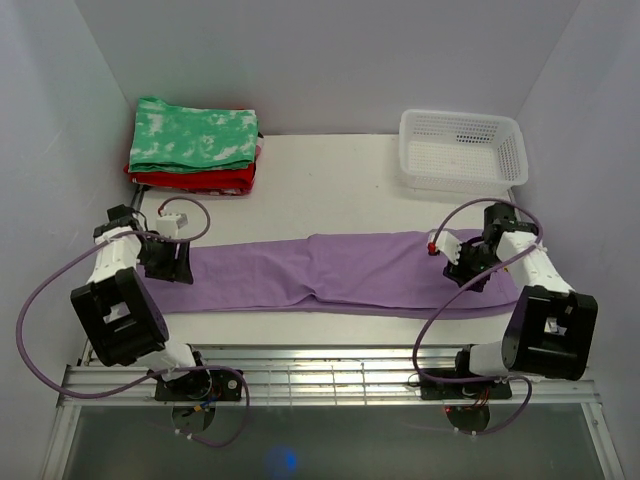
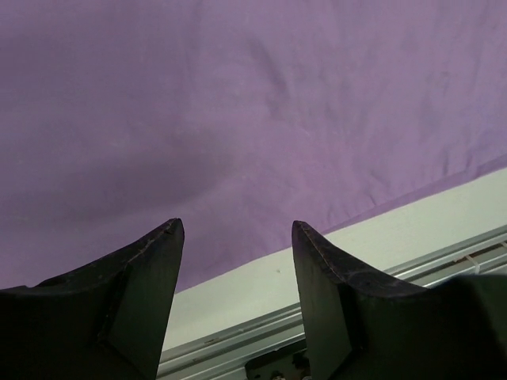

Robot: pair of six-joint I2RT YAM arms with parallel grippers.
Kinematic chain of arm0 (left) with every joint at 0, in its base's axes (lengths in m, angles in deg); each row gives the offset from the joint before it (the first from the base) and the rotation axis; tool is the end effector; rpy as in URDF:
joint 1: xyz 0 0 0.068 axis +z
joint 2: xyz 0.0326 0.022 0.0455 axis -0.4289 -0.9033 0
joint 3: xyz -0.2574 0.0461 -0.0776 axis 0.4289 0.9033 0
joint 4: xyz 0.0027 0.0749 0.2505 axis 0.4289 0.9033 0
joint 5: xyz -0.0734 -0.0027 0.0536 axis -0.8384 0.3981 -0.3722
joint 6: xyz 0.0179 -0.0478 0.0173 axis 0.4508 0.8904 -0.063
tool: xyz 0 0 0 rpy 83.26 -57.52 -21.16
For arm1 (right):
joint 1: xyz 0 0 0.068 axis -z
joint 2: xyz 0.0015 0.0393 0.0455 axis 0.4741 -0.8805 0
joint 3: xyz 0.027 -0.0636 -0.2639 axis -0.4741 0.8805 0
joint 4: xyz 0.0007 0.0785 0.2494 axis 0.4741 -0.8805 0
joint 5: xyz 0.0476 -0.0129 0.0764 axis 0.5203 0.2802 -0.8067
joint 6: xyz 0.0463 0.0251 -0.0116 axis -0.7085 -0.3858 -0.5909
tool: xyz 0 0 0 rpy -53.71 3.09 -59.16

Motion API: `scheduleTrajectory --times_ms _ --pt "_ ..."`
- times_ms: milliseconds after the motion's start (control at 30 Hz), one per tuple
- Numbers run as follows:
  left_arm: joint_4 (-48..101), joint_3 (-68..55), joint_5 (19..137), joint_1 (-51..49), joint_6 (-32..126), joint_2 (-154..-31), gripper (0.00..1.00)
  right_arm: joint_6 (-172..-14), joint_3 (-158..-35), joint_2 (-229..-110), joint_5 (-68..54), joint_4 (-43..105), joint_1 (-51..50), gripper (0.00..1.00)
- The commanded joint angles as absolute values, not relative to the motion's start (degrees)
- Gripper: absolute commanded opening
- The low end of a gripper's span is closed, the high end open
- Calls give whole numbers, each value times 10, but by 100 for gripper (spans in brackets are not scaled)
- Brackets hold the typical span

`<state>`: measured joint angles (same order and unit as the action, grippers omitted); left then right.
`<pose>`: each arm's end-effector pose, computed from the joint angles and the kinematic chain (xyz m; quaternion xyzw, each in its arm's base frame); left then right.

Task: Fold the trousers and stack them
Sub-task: Fold the trousers

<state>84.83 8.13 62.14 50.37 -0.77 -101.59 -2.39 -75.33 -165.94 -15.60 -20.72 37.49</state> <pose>0.2364 0.0941 0.2140 0.1118 0.9699 -0.1461 0.1595 0.2373 -0.0286 0.2259 -0.6082 0.7714 0.0011 0.1874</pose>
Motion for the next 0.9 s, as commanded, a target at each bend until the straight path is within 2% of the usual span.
scheduleTrajectory --times_ms 0,200,400,500,567,633,667,733,767,833,867 --pt "817 64 641 511 17 -1031 68 -121 -695 -1677 -101 -135 362 56" --pt "833 -26 620 560 9 -1083 67 -64 -566 -1693 31 -9 381 48" --pt "865 -15 593 566 -42 -1095 62 -77 -575 -1683 14 -43 383 38" --pt "858 16 595 566 -50 -1106 52 -81 -616 -1655 -38 -81 383 31" --pt "836 38 611 566 -49 -1116 42 -70 -635 -1628 -66 -113 383 25" --pt "832 41 606 566 -56 -1118 38 -49 -676 -1611 -95 -177 382 32" --pt "838 31 595 566 -67 -1118 39 -34 -691 -1592 -126 -196 382 48" --pt "873 11 561 566 -87 -1110 44 -26 -741 -1574 -165 -237 376 69" --pt "881 -6 531 565 -98 -1104 50 -43 -757 -1559 -204 -261 370 72" --pt "891 -18 517 562 -102 -1092 52 -78 -797 -1553 -237 -284 323 66" --pt "890 -21 521 554 -99 -1092 52 -106 -803 -1552 -254 -283 300 58"
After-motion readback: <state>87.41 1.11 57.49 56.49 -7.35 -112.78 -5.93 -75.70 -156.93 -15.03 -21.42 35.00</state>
